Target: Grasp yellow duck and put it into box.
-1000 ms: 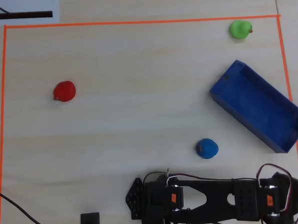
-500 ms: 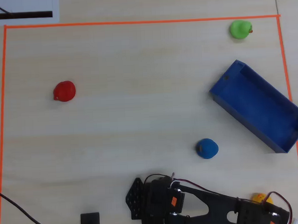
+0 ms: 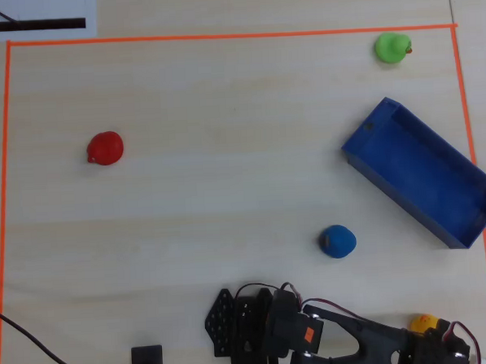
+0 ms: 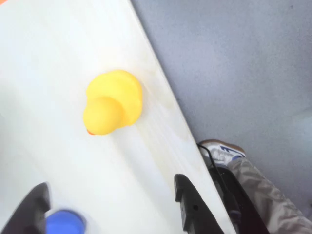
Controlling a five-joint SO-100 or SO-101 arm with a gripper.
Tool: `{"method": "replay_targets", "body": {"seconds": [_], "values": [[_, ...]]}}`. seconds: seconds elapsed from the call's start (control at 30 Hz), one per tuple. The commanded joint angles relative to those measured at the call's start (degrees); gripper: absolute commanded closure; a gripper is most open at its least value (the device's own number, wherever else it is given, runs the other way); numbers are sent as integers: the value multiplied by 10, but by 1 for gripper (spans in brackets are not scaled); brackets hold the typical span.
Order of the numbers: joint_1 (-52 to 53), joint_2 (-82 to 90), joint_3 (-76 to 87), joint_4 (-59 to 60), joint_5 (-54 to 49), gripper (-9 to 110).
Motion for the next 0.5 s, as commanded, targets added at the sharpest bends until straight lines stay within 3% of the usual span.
{"method": "replay_targets", "body": {"seconds": [0.0,0.47], "values": [[-20,-34,-60,12,-4,65],[-32,-206,-192,17,-13,62]]}}
